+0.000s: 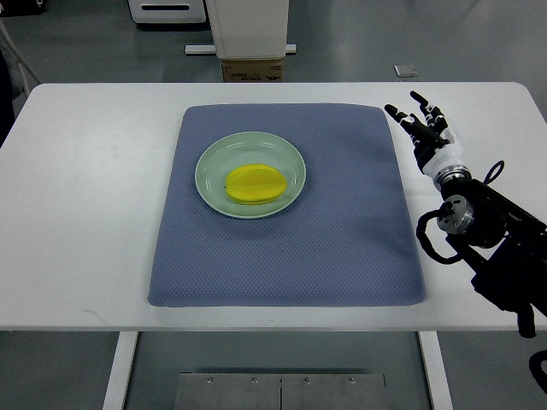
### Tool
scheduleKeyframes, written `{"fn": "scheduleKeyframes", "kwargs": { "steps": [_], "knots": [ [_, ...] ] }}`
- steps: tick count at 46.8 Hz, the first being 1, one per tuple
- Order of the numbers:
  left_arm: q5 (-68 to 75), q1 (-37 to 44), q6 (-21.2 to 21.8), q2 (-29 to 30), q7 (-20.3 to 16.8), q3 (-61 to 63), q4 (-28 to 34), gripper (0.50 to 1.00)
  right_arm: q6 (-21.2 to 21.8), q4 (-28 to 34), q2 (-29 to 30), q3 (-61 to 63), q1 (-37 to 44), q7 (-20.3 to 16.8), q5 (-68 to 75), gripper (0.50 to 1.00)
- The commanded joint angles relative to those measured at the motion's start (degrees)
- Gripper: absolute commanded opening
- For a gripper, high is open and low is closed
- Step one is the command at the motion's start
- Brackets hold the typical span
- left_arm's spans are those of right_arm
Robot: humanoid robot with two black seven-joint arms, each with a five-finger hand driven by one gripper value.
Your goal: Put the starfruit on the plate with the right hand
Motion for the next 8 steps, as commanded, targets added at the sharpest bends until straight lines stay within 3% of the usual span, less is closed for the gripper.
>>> {"fn": "scheduleKeyframes", "kwargs": {
  "steps": [1, 8],
  "knots": [
    [0.0, 0.0, 0.0, 0.0, -0.1, 0.0, 0.0, 1.000, 0.2, 0.0, 0.0, 0.0, -0.2, 0.1, 0.0, 1.000],
    [0.0, 0.0, 0.0, 0.0, -0.1, 0.0, 0.0, 1.000, 0.2, -0.1, -0.1, 0.0, -0.2, 0.1, 0.0, 1.000]
  ]
}}
